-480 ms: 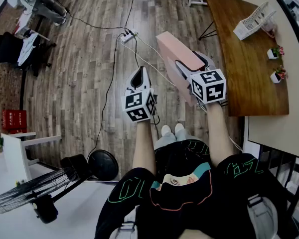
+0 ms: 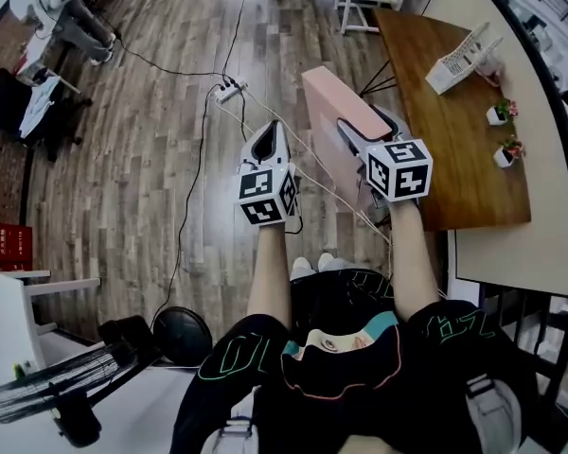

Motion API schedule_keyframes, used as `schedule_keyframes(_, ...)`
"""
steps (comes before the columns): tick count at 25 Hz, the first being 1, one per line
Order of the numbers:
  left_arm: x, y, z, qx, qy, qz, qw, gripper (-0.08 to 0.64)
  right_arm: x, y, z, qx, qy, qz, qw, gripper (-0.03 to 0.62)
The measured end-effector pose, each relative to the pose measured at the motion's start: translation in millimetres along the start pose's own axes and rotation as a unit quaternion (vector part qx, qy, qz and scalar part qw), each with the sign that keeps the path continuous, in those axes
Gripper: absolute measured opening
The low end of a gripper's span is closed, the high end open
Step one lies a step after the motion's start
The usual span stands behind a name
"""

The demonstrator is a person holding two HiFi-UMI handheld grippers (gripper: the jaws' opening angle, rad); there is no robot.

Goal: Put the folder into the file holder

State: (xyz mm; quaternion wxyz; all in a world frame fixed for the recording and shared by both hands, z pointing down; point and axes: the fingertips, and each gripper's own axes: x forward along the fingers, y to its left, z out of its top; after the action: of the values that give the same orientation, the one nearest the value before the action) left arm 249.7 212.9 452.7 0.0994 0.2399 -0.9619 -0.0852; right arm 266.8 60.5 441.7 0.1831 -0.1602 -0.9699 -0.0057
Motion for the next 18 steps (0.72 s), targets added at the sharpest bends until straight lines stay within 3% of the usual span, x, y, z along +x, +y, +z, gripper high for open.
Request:
schedule_keyframes(6,-3.9,2.9,24.4,0.000,-0.030,-0.016,0.9994,-0.002,-8.8,4.4,18.8,-0.012,-0.017,-0.018,1.000,0.304)
schedule_keyframes(18,-7.4,42.6,39.3,-0.015,-0.054,-0.005,0.9984,-0.003,9.0,26.8,36.1,-0.031,-0.023,-0.014,0.999,0.301)
